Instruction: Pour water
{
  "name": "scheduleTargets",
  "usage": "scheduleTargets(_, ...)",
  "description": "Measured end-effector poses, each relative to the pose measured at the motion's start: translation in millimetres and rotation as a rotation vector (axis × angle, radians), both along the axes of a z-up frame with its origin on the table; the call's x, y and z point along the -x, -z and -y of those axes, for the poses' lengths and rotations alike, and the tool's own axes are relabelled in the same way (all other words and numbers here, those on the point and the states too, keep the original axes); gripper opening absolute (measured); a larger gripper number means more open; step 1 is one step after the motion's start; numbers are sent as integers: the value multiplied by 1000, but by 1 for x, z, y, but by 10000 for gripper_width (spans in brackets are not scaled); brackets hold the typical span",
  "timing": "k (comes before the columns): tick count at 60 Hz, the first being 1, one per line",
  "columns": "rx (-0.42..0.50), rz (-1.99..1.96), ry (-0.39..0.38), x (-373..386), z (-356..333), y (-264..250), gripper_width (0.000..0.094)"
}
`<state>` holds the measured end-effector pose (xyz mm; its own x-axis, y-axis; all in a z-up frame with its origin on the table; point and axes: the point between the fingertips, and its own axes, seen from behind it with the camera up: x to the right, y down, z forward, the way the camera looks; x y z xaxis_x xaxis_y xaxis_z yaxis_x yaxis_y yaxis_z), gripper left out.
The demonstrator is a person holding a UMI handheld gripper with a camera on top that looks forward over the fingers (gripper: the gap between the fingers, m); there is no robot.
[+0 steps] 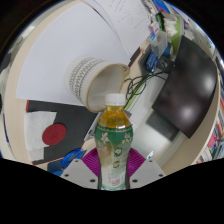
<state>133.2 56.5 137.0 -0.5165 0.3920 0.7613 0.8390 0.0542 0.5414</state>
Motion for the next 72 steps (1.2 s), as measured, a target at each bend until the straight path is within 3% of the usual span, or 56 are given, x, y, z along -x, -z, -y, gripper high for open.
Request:
scheduleTargets(12,-4,-30,28,-4,2,3,311)
scheduleTargets(22,18,-377,107,-3,19,0,309)
scheduleTargets(40,38,-1461,351,13,35,-38,319)
scheduleTargets(51,47,-2009,514,-12,33,-26,318)
scheduleTargets(72,-71,-2102,489,-55,16,27,317)
